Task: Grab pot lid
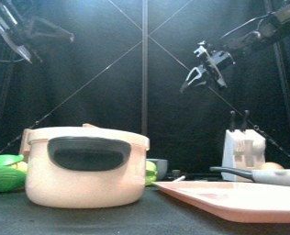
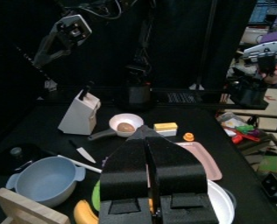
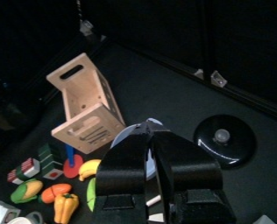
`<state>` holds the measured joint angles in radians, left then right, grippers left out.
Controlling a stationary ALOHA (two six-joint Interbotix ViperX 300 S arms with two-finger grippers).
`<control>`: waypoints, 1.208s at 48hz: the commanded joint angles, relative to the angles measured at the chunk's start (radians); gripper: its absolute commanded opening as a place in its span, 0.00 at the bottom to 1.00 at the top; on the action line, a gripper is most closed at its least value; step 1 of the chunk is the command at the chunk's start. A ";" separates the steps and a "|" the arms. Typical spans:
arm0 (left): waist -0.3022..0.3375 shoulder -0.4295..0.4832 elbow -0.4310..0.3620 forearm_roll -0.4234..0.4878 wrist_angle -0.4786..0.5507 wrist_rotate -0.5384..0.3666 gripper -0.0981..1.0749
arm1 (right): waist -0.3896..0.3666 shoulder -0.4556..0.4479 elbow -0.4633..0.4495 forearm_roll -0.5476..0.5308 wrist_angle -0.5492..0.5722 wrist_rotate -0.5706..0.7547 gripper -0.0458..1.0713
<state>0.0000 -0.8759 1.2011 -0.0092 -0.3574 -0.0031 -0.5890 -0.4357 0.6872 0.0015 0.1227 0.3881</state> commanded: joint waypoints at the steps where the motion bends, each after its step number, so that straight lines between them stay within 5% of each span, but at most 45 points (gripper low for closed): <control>1: -0.003 0.005 -0.014 -0.002 -0.011 0.000 0.06 | -0.017 0.032 -0.063 -0.008 0.038 -0.002 0.06; 23: -0.003 0.003 0.002 -0.017 -0.012 -0.002 0.06 | -0.055 0.365 -0.258 -0.086 0.196 -0.003 0.07; 37: 0.002 0.003 0.014 -0.040 -0.012 0.002 0.06 | -0.060 0.488 -0.316 -0.170 0.256 0.005 0.08; 58: 0.005 0.003 0.014 -0.040 -0.012 0.002 0.06 | -0.104 0.592 -0.342 -0.169 0.279 0.014 0.51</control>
<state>0.0015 -0.8759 1.2272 -0.0476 -0.3590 -0.0031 -0.6750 0.1672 0.3774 -0.1672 0.4050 0.4004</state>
